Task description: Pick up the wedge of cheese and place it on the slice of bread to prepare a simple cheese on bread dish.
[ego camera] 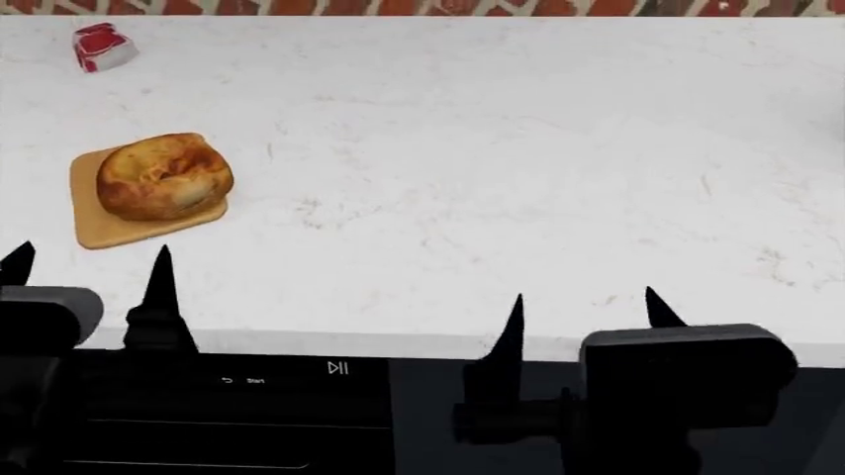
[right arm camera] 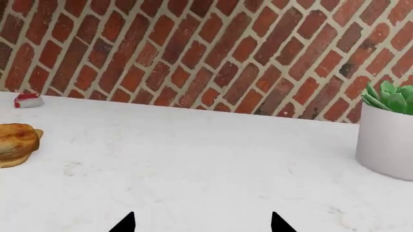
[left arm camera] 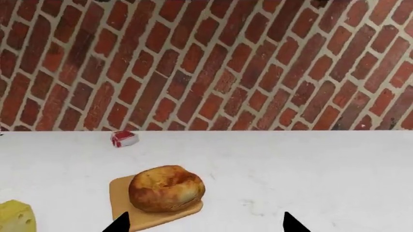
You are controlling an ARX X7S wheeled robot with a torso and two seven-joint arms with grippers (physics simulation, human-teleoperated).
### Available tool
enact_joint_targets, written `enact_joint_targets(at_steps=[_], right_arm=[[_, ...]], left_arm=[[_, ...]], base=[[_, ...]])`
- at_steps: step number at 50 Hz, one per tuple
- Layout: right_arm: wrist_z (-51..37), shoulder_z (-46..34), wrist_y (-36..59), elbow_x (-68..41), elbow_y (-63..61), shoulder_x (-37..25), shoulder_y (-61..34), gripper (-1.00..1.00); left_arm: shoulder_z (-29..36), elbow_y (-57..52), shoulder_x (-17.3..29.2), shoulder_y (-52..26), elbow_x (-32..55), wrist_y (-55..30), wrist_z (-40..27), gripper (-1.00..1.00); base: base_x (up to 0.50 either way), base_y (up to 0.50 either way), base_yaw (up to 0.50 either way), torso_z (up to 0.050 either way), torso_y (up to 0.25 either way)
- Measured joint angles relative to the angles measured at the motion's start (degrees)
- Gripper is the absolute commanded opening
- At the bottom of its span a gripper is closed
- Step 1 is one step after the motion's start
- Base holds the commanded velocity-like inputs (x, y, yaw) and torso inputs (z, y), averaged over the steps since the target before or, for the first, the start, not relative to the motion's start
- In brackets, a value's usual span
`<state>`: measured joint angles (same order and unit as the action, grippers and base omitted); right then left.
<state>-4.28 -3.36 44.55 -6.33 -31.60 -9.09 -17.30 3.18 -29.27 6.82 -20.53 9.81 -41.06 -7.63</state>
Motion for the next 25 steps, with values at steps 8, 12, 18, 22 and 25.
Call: enact_joint_targets(at_steps=[8, 12, 18, 22, 25], right_arm=[[0.52, 0.88, 9.02, -1.75, -3.64, -0.92, -6.72, 1.00], [0.46, 0.99, 9.61, -1.93, -3.65, -1.07, -7.32, 1.00], [0.40, 1.18, 5.41, -1.91, -1.00, -0.75, -5.04, 1.00], [0.35, 1.22, 3.81, -1.99, 0.07, -0.66, -4.11, 1.00], [-0.03, 0.85, 3.04, -1.67, 0.81, -0.62, -3.60, 1.00]], left_arm=[[-1.23, -3.08, 0.21, -6.17, 2.20, -7.62, -0.51, 1.00], [-1.38, -2.76, 0.34, -6.23, 2.41, -6.67, -0.33, 1.00], [-1.04, 1.09, 0.47, -2.49, 1.81, 0.98, 0.73, 1.00], [-0.87, 2.68, 0.58, -0.89, 1.71, 4.24, 1.15, 1.00], [-1.03, 3.79, 0.52, 0.29, 1.95, 6.63, 1.44, 1.00]], base=[[0.00, 0.00, 0.00, 0.050, 0.044], [0.00, 0.00, 0.00, 0.050, 0.045], [0.00, 0.00, 0.00, 0.038, 0.028], [0.00, 0.00, 0.00, 0.000, 0.000], [0.00, 0.00, 0.00, 0.000, 0.000]])
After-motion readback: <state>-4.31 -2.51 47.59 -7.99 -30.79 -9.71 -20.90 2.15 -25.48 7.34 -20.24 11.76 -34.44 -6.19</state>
